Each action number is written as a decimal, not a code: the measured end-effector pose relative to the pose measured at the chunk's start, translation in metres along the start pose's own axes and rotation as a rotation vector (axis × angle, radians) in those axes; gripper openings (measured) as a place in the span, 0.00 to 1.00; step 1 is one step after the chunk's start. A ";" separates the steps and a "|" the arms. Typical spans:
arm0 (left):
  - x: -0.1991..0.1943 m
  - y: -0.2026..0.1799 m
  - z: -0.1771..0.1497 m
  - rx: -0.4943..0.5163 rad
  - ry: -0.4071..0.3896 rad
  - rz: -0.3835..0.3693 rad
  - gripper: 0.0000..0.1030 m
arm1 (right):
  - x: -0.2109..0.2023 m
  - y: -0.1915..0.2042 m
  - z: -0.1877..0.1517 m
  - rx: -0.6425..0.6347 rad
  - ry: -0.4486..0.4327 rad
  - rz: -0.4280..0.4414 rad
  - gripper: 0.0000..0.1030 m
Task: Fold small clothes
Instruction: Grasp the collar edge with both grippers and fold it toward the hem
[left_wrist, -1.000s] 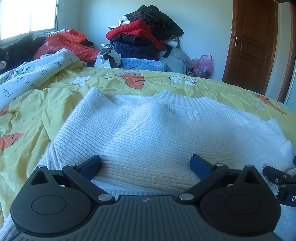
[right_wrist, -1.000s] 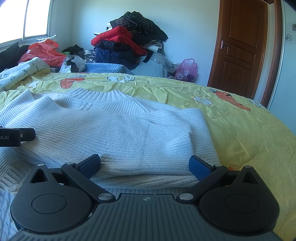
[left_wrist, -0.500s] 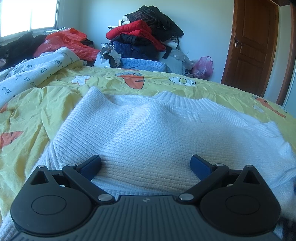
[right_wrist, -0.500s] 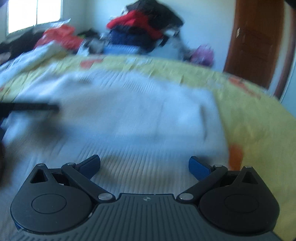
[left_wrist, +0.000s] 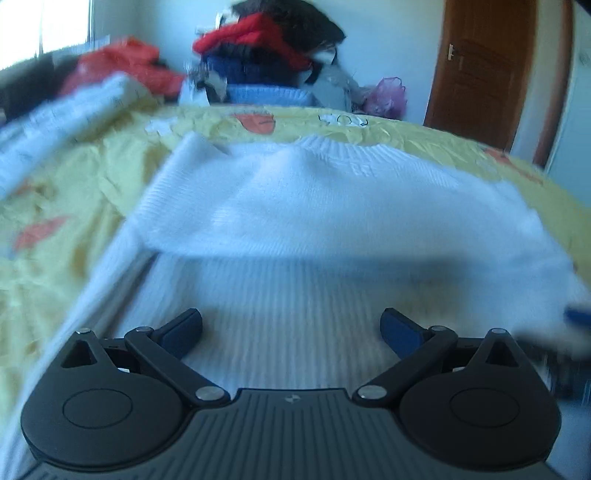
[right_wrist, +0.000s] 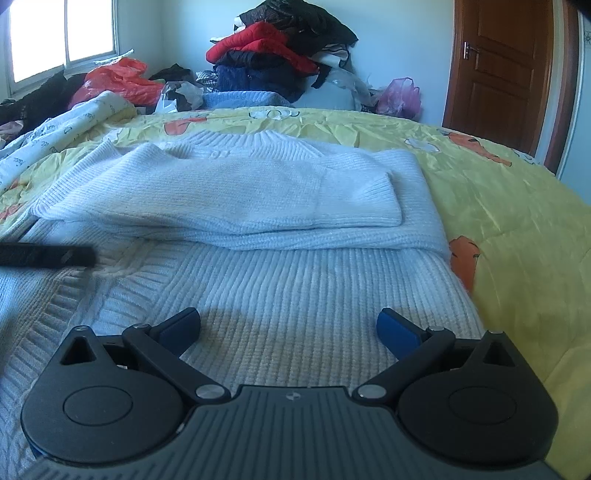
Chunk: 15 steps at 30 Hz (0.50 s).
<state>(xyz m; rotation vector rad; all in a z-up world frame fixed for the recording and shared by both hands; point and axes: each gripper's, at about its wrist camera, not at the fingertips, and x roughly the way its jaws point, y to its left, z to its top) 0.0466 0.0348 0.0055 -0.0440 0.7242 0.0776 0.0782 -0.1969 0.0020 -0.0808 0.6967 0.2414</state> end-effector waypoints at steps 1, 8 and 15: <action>-0.004 -0.002 -0.006 0.023 0.011 0.013 1.00 | 0.000 0.000 -0.001 0.000 -0.001 -0.002 1.00; -0.031 -0.003 -0.030 0.024 0.020 0.028 1.00 | 0.000 0.001 -0.001 0.003 -0.002 -0.004 1.00; -0.033 -0.001 -0.036 0.024 -0.012 0.023 1.00 | 0.000 0.000 -0.001 0.002 0.001 -0.010 1.00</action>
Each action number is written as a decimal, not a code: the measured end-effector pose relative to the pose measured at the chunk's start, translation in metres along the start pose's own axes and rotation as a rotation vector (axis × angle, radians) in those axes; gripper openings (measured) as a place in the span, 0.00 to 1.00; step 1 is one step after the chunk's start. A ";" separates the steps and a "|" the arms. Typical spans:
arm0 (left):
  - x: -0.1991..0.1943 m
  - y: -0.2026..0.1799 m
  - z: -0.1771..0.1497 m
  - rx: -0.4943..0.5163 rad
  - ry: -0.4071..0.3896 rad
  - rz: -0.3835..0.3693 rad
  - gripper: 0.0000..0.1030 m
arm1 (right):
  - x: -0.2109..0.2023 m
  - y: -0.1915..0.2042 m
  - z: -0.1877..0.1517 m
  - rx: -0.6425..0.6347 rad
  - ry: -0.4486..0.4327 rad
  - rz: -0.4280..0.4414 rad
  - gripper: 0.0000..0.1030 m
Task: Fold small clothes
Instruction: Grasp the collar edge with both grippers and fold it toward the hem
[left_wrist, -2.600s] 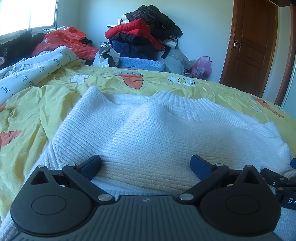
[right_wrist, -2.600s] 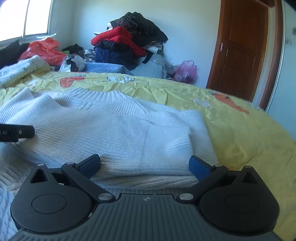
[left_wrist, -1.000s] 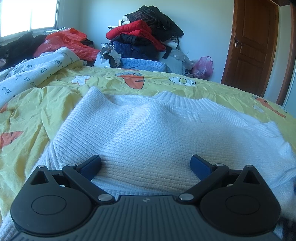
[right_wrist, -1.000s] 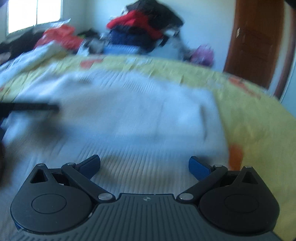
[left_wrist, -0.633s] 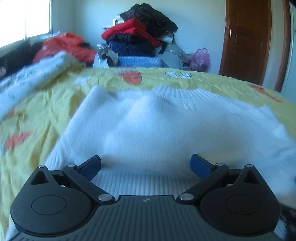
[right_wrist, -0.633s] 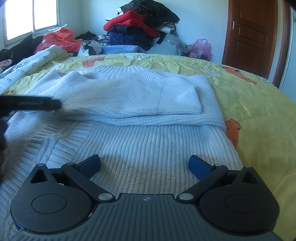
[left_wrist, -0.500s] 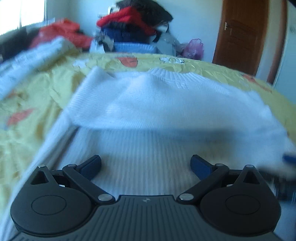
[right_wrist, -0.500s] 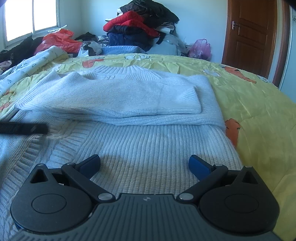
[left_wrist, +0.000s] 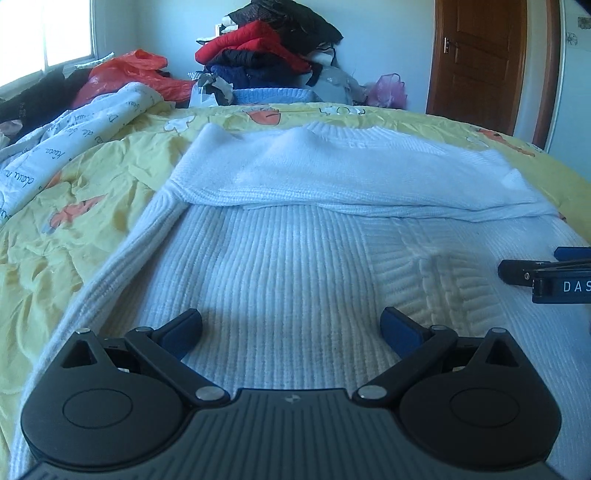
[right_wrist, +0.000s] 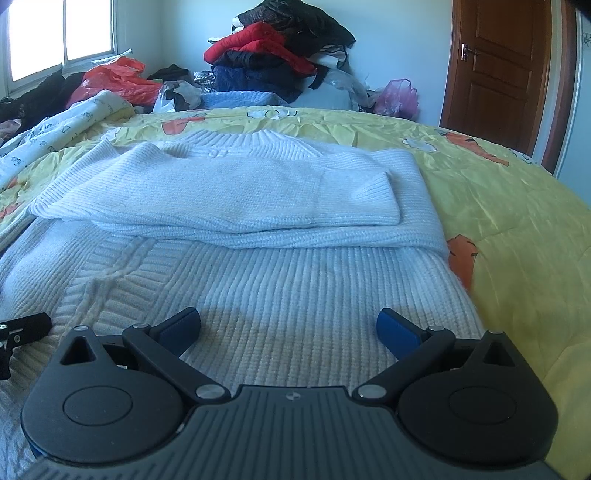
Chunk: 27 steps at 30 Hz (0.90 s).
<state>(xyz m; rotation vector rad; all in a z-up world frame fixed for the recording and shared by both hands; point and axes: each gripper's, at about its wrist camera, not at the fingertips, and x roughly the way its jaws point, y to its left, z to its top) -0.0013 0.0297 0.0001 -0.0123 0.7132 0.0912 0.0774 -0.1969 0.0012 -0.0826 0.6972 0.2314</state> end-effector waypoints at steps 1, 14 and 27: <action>0.000 0.000 0.000 0.001 0.000 0.000 1.00 | 0.000 0.000 0.000 0.005 0.006 -0.002 1.00; -0.008 -0.002 -0.001 0.014 0.011 0.002 1.00 | -0.027 0.012 -0.025 0.058 0.001 -0.073 1.00; -0.044 0.003 -0.042 0.028 -0.026 -0.017 1.00 | -0.029 0.015 -0.026 0.059 -0.005 -0.076 1.00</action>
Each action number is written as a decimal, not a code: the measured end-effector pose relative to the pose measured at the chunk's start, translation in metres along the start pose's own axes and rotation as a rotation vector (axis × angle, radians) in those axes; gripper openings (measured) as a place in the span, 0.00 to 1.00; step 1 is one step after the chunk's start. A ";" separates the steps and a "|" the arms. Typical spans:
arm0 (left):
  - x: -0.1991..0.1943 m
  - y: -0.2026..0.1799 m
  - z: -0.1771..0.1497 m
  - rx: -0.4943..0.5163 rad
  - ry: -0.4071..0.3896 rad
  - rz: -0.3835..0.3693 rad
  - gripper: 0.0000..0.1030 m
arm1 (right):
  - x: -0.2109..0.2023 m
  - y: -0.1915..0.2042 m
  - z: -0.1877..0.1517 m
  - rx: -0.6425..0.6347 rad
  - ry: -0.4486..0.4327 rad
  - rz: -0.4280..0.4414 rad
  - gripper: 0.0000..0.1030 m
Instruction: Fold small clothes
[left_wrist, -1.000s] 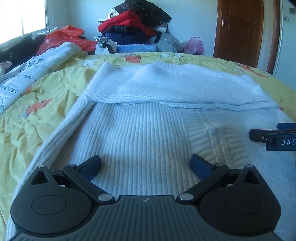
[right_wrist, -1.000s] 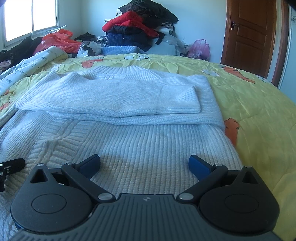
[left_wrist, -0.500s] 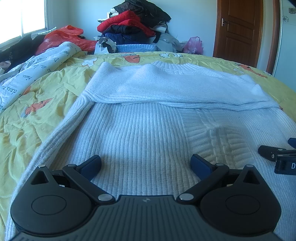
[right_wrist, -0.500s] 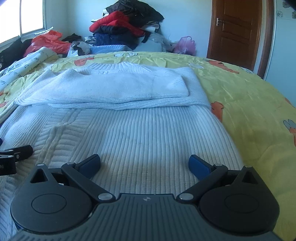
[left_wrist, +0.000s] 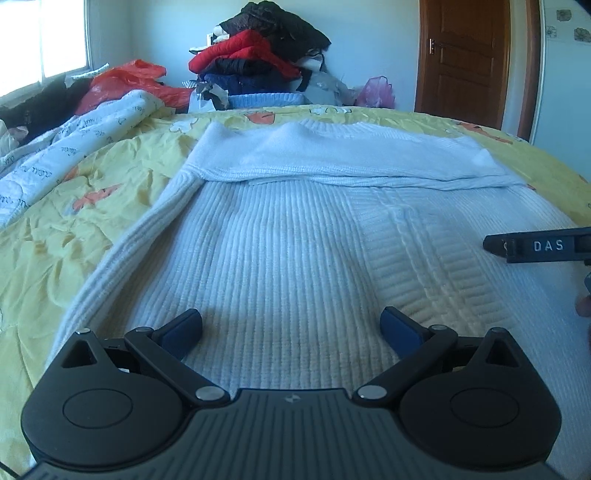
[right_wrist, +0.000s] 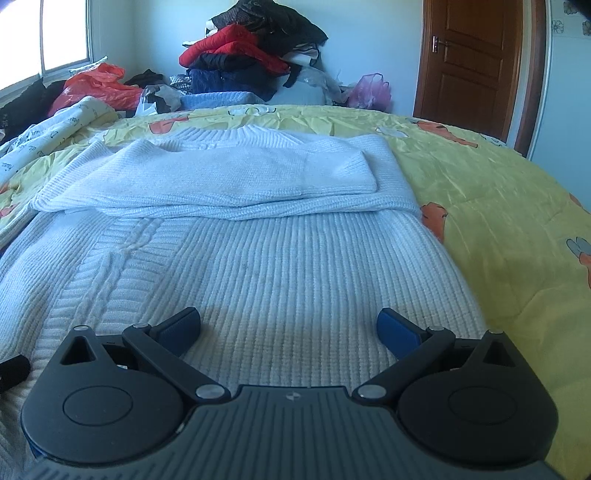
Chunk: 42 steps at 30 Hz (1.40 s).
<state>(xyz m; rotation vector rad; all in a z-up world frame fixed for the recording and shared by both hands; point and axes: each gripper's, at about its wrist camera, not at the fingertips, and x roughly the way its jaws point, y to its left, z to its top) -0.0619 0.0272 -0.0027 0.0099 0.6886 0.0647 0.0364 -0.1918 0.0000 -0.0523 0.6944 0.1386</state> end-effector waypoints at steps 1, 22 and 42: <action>0.001 0.000 0.001 0.000 0.001 -0.002 1.00 | -0.001 0.000 0.000 0.001 0.001 0.001 1.00; 0.001 0.000 0.001 0.001 0.001 -0.003 1.00 | -0.082 0.004 -0.069 -0.056 -0.001 0.034 1.00; -0.035 0.006 -0.027 0.013 0.003 0.005 1.00 | -0.082 0.002 -0.071 -0.054 -0.016 0.051 1.00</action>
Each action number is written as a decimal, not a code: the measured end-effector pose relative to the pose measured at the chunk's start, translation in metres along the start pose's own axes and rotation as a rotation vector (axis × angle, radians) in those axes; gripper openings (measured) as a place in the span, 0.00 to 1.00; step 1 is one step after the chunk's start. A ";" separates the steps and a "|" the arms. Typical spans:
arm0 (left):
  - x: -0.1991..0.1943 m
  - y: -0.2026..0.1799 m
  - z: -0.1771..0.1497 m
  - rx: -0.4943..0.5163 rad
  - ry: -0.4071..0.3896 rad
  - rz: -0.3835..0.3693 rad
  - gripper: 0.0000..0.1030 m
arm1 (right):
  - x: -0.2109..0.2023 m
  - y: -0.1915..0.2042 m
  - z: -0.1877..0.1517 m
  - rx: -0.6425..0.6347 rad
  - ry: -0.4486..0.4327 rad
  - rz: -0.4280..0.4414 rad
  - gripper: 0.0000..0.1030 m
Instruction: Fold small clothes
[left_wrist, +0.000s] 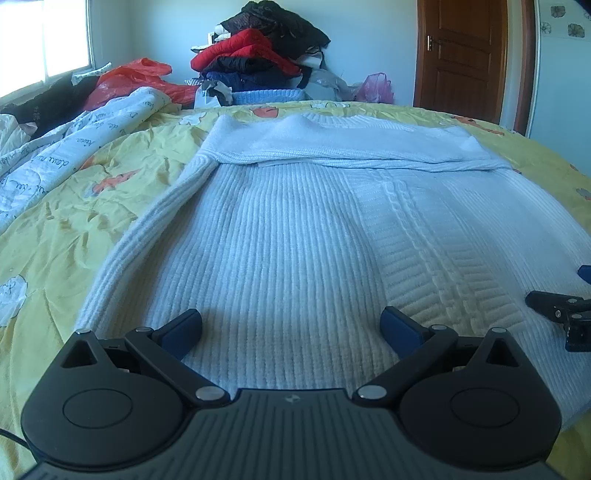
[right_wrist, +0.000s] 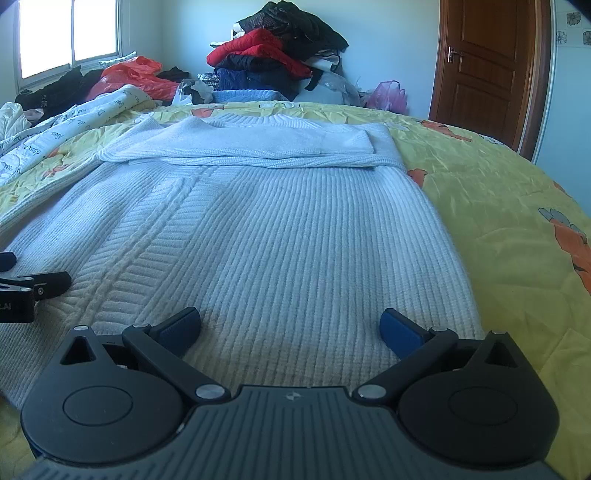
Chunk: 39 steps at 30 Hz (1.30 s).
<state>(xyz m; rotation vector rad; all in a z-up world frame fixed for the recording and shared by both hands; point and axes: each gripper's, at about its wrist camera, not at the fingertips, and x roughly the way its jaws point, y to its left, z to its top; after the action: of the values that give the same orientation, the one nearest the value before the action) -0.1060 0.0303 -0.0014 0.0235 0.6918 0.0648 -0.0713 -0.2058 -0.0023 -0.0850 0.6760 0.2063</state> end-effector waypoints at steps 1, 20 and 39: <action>0.001 0.000 0.000 0.000 0.000 -0.001 1.00 | 0.000 0.000 0.000 0.000 0.000 0.000 1.00; -0.017 0.002 -0.006 0.023 0.027 -0.010 1.00 | -0.035 -0.003 -0.026 -0.056 0.016 0.034 0.99; -0.071 0.107 -0.010 -0.074 0.097 -0.063 1.00 | -0.090 -0.085 -0.013 0.124 0.167 0.267 0.95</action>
<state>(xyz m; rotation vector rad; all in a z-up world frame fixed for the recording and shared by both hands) -0.1726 0.1318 0.0412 -0.0733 0.7862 0.0310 -0.1296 -0.3050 0.0454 0.1091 0.8647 0.4165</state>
